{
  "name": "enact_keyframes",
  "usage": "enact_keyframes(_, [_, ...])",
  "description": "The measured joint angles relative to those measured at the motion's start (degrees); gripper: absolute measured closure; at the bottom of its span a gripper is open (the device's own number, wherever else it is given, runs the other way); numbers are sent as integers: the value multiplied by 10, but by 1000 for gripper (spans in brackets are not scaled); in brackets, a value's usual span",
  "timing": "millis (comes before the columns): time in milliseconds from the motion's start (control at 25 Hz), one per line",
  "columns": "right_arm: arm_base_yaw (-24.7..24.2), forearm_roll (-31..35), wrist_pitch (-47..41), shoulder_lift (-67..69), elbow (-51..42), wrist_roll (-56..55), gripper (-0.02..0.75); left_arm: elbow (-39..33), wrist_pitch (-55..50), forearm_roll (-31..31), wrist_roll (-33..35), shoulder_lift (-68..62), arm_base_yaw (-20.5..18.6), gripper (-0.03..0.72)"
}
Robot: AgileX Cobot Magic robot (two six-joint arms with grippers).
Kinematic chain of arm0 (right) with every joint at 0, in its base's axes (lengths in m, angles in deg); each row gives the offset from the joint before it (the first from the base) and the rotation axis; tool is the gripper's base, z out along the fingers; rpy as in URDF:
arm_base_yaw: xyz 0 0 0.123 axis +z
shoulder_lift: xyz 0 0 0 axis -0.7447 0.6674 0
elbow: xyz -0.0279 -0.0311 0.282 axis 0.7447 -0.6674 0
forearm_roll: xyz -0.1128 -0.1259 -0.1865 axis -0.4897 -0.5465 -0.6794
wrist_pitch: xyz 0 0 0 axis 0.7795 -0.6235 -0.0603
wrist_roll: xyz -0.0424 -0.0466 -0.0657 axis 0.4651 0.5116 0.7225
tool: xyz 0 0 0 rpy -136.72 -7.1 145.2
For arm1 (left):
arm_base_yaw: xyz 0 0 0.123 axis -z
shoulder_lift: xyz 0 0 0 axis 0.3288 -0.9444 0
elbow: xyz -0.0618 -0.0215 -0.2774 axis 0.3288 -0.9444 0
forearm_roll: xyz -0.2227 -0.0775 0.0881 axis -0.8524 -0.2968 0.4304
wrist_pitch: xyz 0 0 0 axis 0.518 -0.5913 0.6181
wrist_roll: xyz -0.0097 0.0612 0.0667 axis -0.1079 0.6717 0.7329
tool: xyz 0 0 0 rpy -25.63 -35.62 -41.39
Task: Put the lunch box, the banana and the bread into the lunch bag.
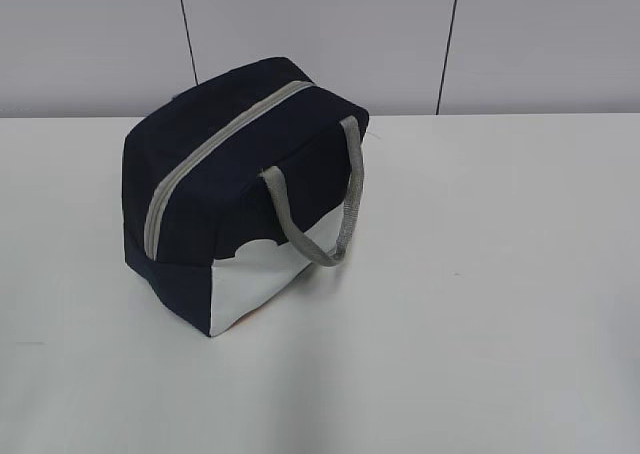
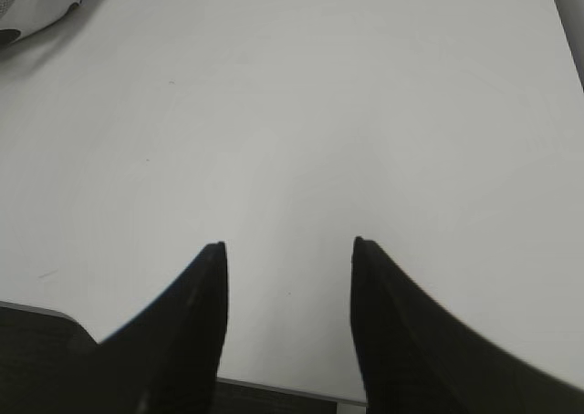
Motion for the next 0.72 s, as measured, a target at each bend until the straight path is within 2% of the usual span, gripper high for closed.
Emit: enact_keyframes(720, [0,0,0,0,0,0,391,0,0,0,0,0,0,390])
